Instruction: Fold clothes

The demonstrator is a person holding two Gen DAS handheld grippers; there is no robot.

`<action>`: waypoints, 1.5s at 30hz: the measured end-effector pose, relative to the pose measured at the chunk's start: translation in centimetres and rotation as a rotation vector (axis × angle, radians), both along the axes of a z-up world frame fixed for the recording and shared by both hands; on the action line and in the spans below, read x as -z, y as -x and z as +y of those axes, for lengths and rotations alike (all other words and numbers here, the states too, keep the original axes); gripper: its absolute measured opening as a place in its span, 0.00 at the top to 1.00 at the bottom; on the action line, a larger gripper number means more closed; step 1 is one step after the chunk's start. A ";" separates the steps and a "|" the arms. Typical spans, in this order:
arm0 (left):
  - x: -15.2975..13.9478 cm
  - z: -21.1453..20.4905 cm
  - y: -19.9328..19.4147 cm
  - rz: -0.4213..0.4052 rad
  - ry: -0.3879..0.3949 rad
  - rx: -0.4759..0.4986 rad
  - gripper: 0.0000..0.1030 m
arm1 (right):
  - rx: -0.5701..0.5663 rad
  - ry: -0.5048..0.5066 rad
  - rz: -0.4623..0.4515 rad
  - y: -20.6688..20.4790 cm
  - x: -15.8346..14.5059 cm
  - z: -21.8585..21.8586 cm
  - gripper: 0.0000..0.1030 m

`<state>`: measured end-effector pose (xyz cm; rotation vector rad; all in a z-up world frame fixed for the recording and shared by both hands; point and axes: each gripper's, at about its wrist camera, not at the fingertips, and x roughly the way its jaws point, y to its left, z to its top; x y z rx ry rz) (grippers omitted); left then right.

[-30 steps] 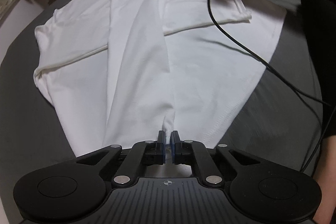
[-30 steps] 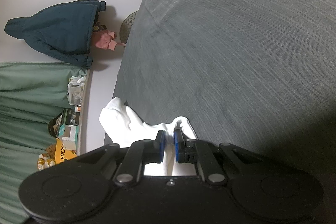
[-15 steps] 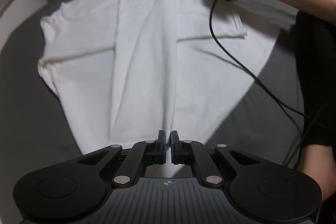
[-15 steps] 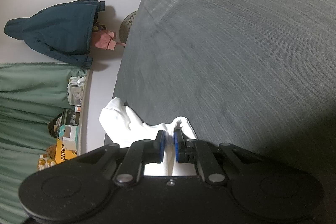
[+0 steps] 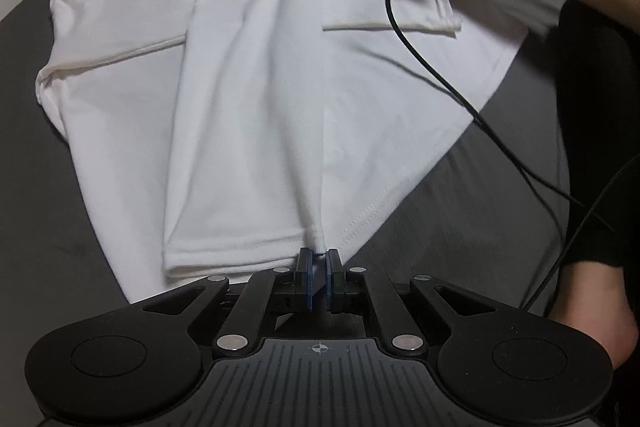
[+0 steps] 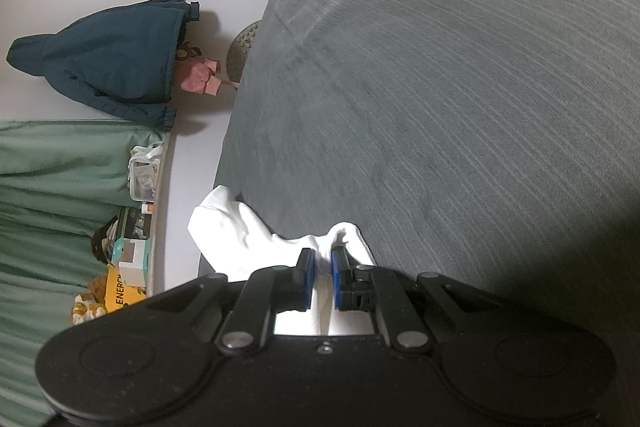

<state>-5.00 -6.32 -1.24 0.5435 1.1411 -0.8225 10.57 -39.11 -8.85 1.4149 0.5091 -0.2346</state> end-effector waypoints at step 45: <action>0.1 5.5 -3.2 0.114 0.275 -0.466 0.92 | -0.946 1.143 0.809 -31.9 -10.4 13.9 0.63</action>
